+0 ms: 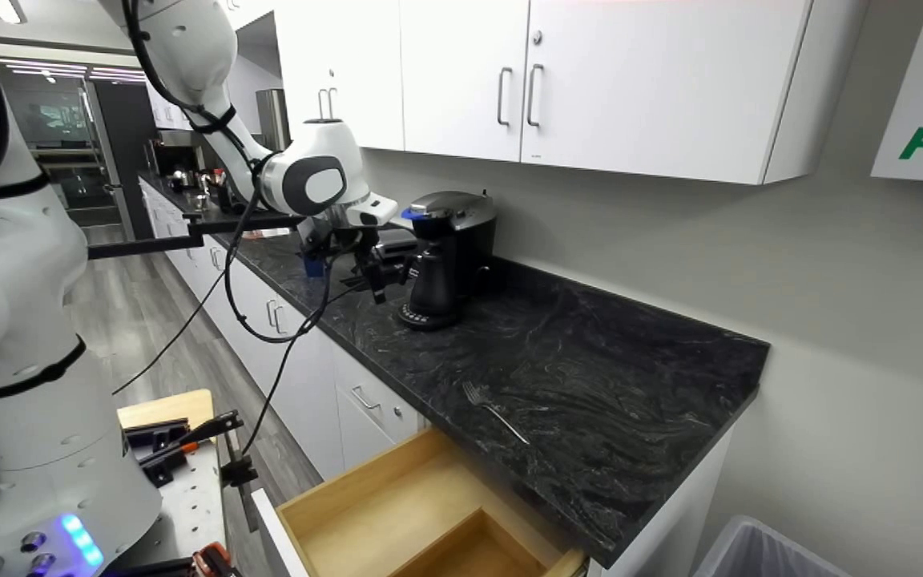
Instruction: Put the fork in the right segment of the drawer
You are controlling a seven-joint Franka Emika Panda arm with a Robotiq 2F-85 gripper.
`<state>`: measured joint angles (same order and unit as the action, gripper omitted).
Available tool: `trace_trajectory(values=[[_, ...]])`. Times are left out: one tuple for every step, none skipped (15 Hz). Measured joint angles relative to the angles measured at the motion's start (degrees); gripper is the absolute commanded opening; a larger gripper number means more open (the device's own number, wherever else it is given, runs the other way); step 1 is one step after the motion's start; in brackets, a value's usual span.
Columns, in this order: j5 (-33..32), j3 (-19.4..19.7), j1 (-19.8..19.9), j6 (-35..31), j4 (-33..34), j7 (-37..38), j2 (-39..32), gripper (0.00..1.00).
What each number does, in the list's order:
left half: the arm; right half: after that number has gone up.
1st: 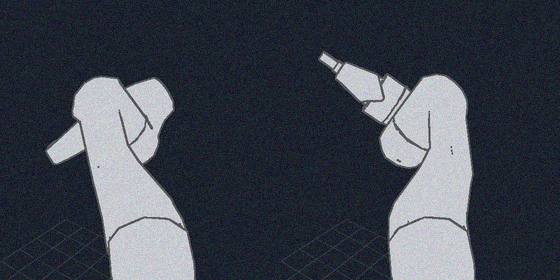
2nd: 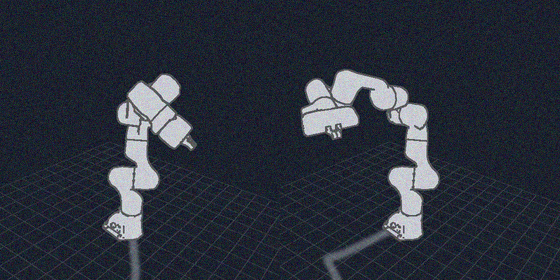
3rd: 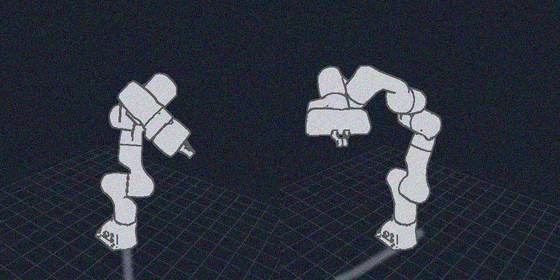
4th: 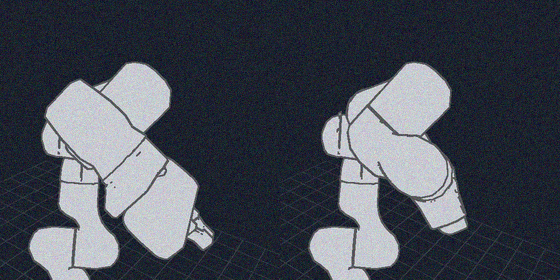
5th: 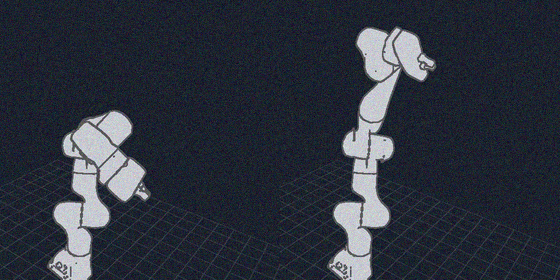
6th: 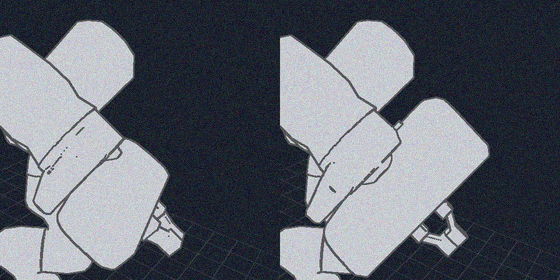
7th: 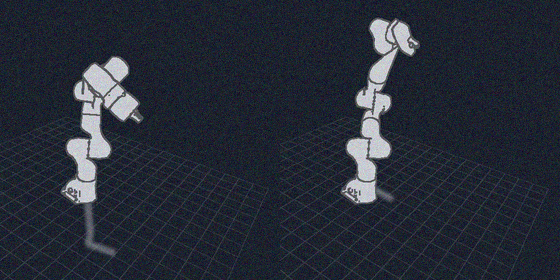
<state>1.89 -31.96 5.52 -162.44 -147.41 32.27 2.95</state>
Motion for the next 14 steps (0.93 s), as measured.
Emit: trace_trajectory(values=[[-2.5,0.2,0.6,-0.1,0.0,1.2,0.0,1.0],[-5.5,0.5,1.4,-0.1,0.1,3.1,0.0,1.0],[-8.4,1.0,2.5,-0.1,0.3,5.2,0.0,1.0],[-10.7,1.7,3.6,-0.2,0.7,7.3,0.0,1.0],[-11.9,2.5,4.6,-0.2,1.3,8.7,0.0,1.0],[-13.0,3.3,5.6,-0.2,2.0,10.0,0.1,1.0],[-14.6,4.1,6.7,-0.1,2.8,11.8,0.0,1.0],[-16.4,4.8,7.8,0.0,3.3,13.7,0.0,1.0],[-18.4,5.5,8.9,0.1,3.7,15.8,0.0,1.0],[-20.3,6.1,9.9,0.2,3.9,18.0,-0.1,1.0],[-22.6,6.7,11.0,0.4,4.3,20.4,-0.4,1.0],[-25.1,7.3,12.0,0.8,4.7,22.9,-0.8,1.0],[-27.8,8.0,13.0,1.5,5.4,25.4,-1.5,1.0],[-29.8,8.7,13.8,2.1,6.2,27.5,-2.5,1.0]])
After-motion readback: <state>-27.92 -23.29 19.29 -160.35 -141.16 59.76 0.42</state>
